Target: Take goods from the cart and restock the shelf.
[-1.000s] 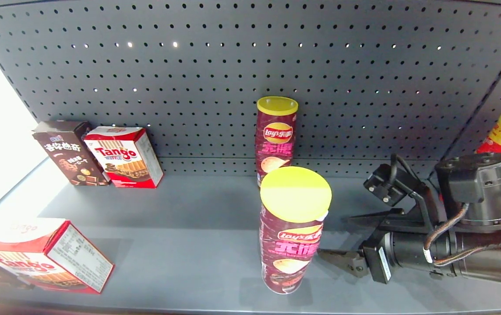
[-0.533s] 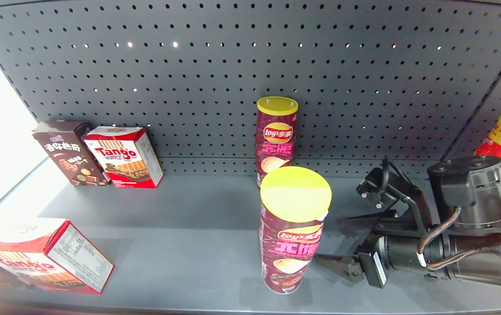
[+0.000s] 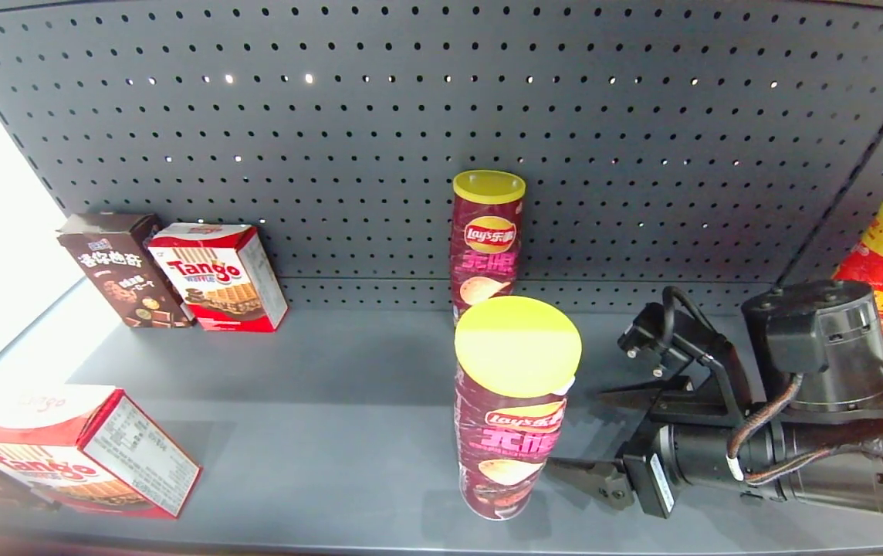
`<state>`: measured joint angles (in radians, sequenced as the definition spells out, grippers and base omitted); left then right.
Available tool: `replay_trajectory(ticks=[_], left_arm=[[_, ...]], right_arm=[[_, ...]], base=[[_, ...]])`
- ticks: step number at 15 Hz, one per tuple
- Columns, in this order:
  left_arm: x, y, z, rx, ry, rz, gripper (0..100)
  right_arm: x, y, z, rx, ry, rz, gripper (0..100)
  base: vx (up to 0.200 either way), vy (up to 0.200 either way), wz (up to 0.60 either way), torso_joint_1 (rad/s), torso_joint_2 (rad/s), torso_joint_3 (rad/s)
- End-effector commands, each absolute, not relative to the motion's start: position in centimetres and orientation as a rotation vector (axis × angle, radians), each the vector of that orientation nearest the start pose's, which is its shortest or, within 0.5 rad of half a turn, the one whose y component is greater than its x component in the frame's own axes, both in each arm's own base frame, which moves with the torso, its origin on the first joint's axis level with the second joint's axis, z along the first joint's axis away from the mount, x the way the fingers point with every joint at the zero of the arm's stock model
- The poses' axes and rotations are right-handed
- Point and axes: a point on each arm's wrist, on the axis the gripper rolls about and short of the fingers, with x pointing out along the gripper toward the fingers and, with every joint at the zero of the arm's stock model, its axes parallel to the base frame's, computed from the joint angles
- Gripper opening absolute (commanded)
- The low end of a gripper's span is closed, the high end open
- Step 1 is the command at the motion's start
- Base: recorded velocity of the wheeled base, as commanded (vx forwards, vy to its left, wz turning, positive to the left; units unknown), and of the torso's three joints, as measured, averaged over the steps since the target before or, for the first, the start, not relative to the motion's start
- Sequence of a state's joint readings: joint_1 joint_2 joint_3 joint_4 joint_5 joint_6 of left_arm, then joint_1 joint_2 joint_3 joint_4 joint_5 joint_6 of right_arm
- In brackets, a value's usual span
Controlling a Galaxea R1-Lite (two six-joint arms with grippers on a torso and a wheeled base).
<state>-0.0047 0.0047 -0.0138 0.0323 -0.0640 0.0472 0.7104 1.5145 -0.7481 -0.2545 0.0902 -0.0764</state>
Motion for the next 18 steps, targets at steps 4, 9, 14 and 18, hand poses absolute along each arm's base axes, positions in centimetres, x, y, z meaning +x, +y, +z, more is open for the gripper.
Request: replay_trajectory(ticks=[4,9,14,18], left_arm=[[-2.3,-0.1,7.6,0.047,0.023,-0.068,100],[-2.3,-0.1,7.6,0.047,0.023,-0.070,100],[-2.3,-0.1,7.6,0.048,0.023,-0.070,100],[-2.3,-0.1,7.6,0.048,0.023,-0.070,100]], right_arm=[[18.7,16.4,18.2,-0.233,0.472,0.802,100],[17.1,13.2,20.5,-0.181,0.376,0.742,100],[8.3,5.9,18.4,-0.140,0.251,0.696,100],[2.4,1.9,14.1,-0.102,0.119,0.694,100]], base=[[0.000,0.000,0.00,0.000,0.00,0.000],[0.000,0.000,0.00,0.000,0.00,0.000],[0.000,0.000,0.00,0.000,0.00,0.000],[0.000,0.000,0.00,0.000,0.00,0.000]])
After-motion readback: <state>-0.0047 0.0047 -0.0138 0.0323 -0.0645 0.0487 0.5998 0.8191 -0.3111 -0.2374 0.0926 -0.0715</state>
